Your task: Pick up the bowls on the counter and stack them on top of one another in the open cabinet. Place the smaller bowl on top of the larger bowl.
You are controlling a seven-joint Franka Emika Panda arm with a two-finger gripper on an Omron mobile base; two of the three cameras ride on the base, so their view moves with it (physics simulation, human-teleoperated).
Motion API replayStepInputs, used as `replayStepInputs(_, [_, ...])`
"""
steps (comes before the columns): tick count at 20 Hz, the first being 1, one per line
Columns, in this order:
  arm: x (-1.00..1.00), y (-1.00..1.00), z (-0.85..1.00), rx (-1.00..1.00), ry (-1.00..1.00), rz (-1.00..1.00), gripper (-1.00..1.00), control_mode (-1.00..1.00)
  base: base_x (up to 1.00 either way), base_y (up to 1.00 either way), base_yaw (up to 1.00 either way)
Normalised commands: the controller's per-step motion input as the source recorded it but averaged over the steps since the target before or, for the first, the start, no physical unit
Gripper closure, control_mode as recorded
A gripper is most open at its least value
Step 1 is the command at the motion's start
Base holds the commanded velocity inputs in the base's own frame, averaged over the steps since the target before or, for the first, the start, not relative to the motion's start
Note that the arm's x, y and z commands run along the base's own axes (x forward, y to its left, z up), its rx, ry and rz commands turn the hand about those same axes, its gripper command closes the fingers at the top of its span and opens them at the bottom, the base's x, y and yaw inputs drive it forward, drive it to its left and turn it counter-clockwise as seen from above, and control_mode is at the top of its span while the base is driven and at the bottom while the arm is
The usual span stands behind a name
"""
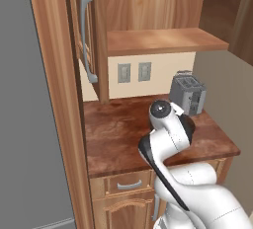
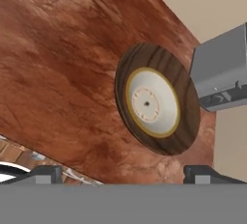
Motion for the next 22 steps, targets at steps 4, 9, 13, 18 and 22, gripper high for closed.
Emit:
replayStepInputs(4, [0.25, 0.00, -0.15, 0.02, -0.01, -0.01, -1.00, -1.00, 0.00, 0.00, 0.00])
replayStepInputs(9, [0.28, 0.00, -0.13, 0.01, 0.00, -0.01, -1.00, -1.00, 0.00, 0.00, 0.00])
replayStepInputs(13, [0.32, 0.00, -0.10, 0.00, 0.00, -0.02, -1.00, -1.00, 0.00, 0.00, 0.00])
replayStepInputs(18, [0.31, 0.00, -0.09, 0.00, 0.00, -0.02, -1.00, -1.00, 0.00, 0.00, 0.00])
replayStepInputs(22, [0.30, 0.00, -0.11, 0.00, 0.02, -0.02, -1.00, -1.00, 0.00, 0.00, 0.00])
